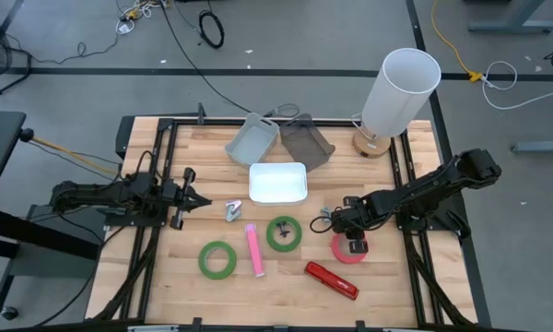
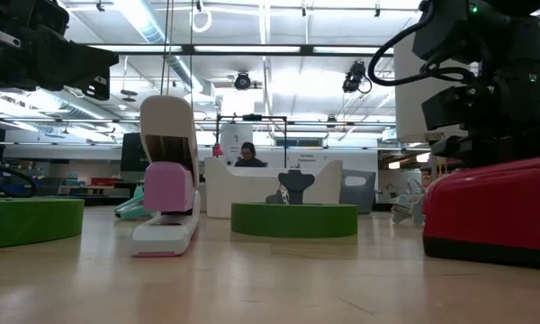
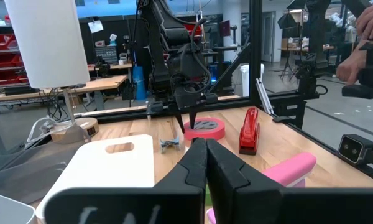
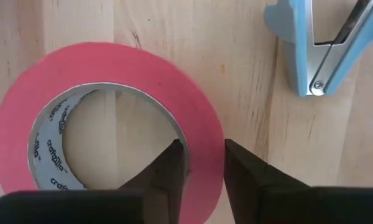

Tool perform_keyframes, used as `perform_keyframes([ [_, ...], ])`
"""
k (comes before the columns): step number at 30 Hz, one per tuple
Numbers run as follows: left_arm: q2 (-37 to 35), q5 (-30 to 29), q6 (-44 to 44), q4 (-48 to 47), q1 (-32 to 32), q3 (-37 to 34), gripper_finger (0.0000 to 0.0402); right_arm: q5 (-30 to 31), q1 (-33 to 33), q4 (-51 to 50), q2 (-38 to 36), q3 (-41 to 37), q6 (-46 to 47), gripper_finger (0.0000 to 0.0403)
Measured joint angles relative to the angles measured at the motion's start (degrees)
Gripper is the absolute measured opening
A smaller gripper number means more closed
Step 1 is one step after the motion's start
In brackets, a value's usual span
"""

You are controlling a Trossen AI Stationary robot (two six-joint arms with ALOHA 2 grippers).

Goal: Pick and place Stapler, Stapler remover, tape
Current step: Put the pink tape into the white bin

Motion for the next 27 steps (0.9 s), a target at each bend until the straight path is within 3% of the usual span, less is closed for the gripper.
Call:
perform_keyframes([
  [14,0.0,0.0,0.0,-0.01,-0.01,0.0,0.0007,-0.8,-0.04,-1.35,0.0,1.0,0.11,0.0083],
  [27,0.0,0.01,-0.01,-0.01,-0.02,-0.01,0.0007,0.82,-2.53,-5.94,-0.02,14.14,-3.14,0.0082],
])
